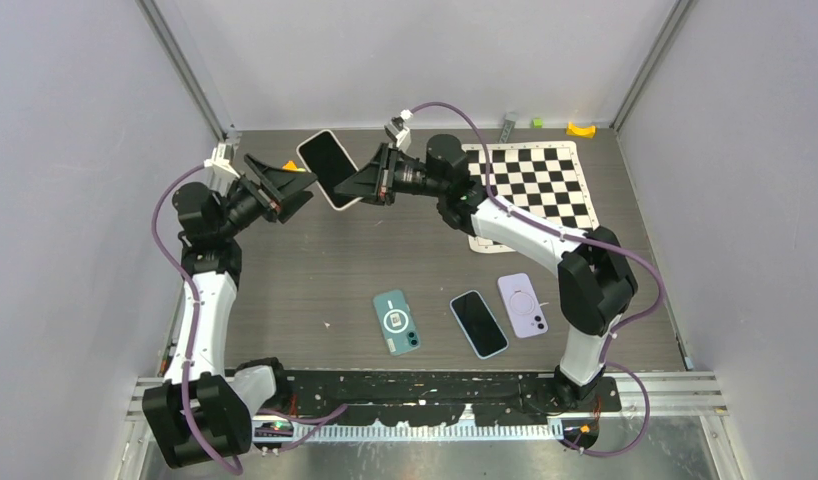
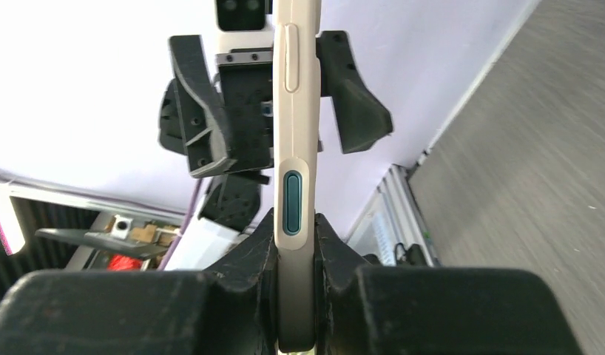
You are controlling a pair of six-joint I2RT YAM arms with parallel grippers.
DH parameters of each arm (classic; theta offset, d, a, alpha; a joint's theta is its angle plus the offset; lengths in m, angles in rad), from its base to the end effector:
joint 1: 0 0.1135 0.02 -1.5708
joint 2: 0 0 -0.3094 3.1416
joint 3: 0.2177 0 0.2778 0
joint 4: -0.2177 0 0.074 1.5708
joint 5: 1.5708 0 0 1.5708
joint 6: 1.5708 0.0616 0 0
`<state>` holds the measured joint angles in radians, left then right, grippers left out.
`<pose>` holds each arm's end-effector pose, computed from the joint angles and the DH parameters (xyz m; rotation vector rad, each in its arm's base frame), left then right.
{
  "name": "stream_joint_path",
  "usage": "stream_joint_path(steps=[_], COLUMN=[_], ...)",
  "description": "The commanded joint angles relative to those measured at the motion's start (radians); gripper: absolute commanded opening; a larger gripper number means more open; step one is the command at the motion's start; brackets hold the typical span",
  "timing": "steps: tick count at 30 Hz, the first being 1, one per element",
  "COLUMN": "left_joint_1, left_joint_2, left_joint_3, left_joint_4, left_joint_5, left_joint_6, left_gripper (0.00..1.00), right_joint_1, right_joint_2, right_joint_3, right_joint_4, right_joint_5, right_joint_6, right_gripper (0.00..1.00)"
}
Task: Take the phone out of the phone case
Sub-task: Remove the phone case from the phone.
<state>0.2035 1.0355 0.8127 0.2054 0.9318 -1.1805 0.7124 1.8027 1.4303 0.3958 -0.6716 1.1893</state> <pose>0.2555 0.0022 0.3763 -0.4147 1.7473 -1.4574 0.3441 0.3478 0.3747 -0.2041 1.9425 1.9055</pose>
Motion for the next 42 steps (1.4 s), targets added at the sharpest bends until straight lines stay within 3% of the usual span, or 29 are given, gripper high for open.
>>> stream_joint_path(steps=[1,8,14,20,22,23,24,25,26,27,28,30,35,42], left_joint_1=[0.003,0.002,0.002,0.001,0.002,0.002,0.002,0.002,0.002,0.002,0.002,0.002,0.002,0.002], left_joint_2=[-0.007,0.045,0.102,0.129,0.136,0.141,0.145,0.146,0.146,0.146,0.142,0.136,0.109,0.064], left_joint_3=[0.018,0.023,0.013,0.006,0.013,0.017,0.021,0.023,0.024,0.025,0.03,0.04,0.035,0.022], left_joint_4=[0.137,0.257,0.256,0.268,0.276,0.28,0.286,0.304,0.329,0.355,0.368,0.37,0.355,0.281], left_joint_5=[0.048,0.043,0.023,0.012,0.009,0.007,0.006,0.003,-0.006,-0.015,-0.027,-0.053,-0.141,-0.214], left_joint_6=[-0.075,-0.181,-0.203,-0.218,-0.224,-0.227,-0.23,-0.237,-0.251,-0.269,-0.289,-0.309,-0.374,-0.438], left_gripper=[0.93,0.8,0.47,0.31,0.17,0.05,0.0,0.0,0.0,0.0,0.0,0.0,0.0,0.0], right_joint_1=[0.003,0.014,0.025,0.034,0.034,0.035,0.035,0.035,0.034,0.034,0.035,0.034,0.037,0.043], right_joint_2=[0.015,0.068,0.089,0.106,0.11,0.11,0.109,0.099,0.091,0.075,0.066,0.039,-0.012,-0.024], right_joint_3=[0.043,0.063,0.084,0.119,0.124,0.124,0.121,0.112,0.085,0.073,0.056,0.031,-0.014,-0.045], right_joint_4=[0.261,0.344,0.301,0.24,0.232,0.231,0.233,0.267,0.295,0.328,0.328,0.299,0.272,0.256], right_joint_5=[-0.086,-0.142,-0.169,-0.199,-0.203,-0.204,-0.203,-0.198,-0.193,-0.184,-0.18,-0.162,-0.109,-0.034], right_joint_6=[0.168,0.234,0.203,0.157,0.155,0.154,0.153,0.149,0.148,0.138,0.126,0.052,0.021,-0.013], right_gripper=[0.01,0.01,0.01,0.01,0.01,0.03,0.08,0.27,0.37,0.59,0.72,0.81,0.81,0.51])
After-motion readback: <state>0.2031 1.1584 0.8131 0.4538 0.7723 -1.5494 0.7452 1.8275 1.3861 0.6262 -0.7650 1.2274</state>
